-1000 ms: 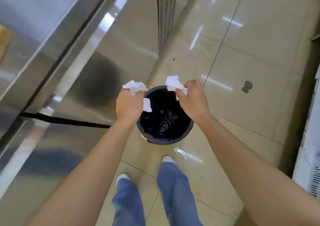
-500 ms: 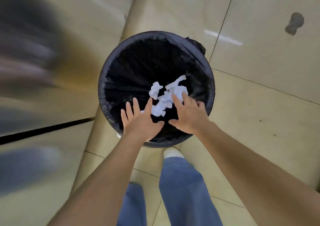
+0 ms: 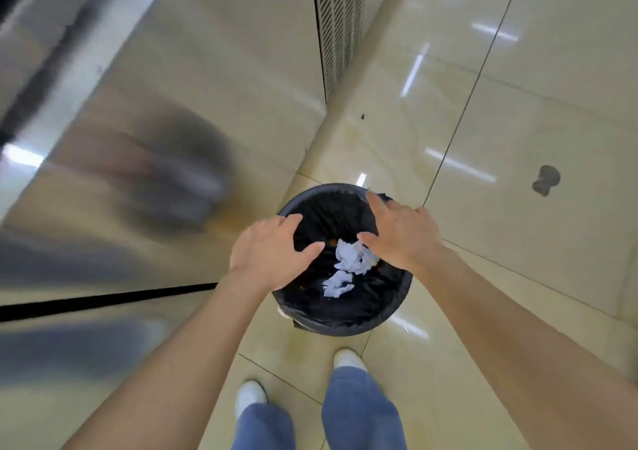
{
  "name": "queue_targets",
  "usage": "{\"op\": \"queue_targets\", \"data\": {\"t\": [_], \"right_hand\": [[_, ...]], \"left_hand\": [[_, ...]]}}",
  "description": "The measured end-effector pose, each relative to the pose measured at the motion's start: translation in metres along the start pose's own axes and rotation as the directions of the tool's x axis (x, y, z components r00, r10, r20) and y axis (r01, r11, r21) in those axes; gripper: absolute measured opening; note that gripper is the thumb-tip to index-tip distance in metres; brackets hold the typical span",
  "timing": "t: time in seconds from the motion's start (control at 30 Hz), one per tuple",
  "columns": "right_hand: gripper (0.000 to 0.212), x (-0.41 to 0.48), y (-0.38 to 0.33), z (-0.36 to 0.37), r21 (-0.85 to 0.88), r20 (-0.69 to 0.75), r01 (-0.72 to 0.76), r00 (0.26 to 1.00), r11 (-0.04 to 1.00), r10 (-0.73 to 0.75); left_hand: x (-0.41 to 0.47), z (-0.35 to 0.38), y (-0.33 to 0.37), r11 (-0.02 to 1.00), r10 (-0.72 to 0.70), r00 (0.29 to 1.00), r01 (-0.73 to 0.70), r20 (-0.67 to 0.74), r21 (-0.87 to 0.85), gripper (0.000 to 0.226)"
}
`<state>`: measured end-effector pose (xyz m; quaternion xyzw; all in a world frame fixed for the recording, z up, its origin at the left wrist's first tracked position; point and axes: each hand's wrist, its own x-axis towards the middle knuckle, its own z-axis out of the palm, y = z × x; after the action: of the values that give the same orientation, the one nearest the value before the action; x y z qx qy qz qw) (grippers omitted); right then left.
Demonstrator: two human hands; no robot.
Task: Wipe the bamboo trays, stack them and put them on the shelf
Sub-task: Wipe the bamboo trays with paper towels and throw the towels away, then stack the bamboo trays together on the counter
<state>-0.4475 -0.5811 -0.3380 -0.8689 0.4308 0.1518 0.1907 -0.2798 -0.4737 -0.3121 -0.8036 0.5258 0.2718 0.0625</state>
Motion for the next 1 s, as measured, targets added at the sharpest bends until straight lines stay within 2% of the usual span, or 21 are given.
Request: {"op": "queue_targets", "data": {"t": [0.13,0.33,0.53,0.7,0.87,1.0], "right_hand": [[0.048,-0.007,-0.023,-0.104,-0.048,-0.078,0.056,0.995,0.997,-0.059],[0.048,-0.037,-0.087,-0.233,-0.029,-0.186,0.172,0.967,0.985,-0.175],[0.059,-0.078,-0.182,-0.315,-0.019,-0.322,0.303,0.900,0.953,-0.293],[0.060,-0.103,-0.276,-0.348,-0.021,-0.328,0.432,0.849,0.902,-0.414],[0.062,-0.124,-0.373,-0.343,-0.044,-0.193,0.513,0.838,0.857,-0.511],[0.061,-0.143,-0.449,-0.316,-0.046,-0.105,0.590,0.800,0.806,-0.591]], "left_hand": [[-0.032,-0.088,0.006,0.999,-0.026,0.994,0.023,-0.107,-0.031,0.068],[-0.100,-0.202,-0.014,0.995,-0.028,0.957,0.000,-0.290,-0.097,0.072],[-0.187,-0.285,-0.068,0.978,-0.099,0.831,-0.021,-0.547,-0.209,0.061],[-0.265,-0.314,-0.143,0.948,-0.254,0.741,0.064,-0.621,-0.311,0.062],[-0.337,-0.312,-0.235,0.891,-0.414,0.674,0.163,-0.612,-0.424,0.061],[-0.384,-0.287,-0.298,0.829,-0.537,0.643,0.284,-0.546,-0.481,0.064]]}}
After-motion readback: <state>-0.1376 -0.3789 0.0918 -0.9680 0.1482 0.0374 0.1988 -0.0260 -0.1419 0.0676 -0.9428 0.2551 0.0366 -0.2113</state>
